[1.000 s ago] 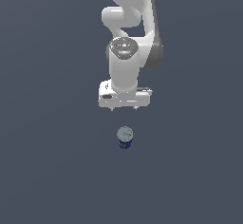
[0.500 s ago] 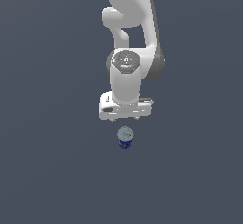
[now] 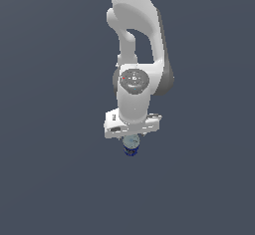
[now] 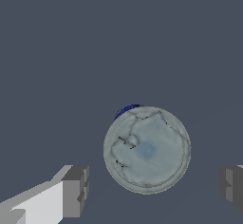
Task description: Pick up the object and move it to a goal position.
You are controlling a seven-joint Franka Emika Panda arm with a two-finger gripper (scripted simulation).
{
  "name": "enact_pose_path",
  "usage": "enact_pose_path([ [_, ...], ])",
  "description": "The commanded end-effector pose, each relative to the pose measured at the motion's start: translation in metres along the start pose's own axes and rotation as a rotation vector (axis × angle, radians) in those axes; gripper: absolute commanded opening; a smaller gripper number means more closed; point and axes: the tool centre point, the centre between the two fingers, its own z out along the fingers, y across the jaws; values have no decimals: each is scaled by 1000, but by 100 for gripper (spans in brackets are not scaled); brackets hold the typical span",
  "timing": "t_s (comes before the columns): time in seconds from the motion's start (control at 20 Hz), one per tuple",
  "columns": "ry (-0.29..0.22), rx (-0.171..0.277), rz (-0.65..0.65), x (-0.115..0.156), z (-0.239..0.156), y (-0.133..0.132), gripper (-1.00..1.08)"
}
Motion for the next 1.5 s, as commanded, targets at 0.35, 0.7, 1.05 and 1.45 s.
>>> enact_pose_path([
  [0.35, 5, -1, -12, 6, 6, 1, 100],
  [0.7, 6, -2, -14, 6, 38, 1, 100],
  [1.05, 6, -2, -14, 7, 55, 1, 100],
  [1.45, 6, -2, -14, 8, 55, 1, -100],
])
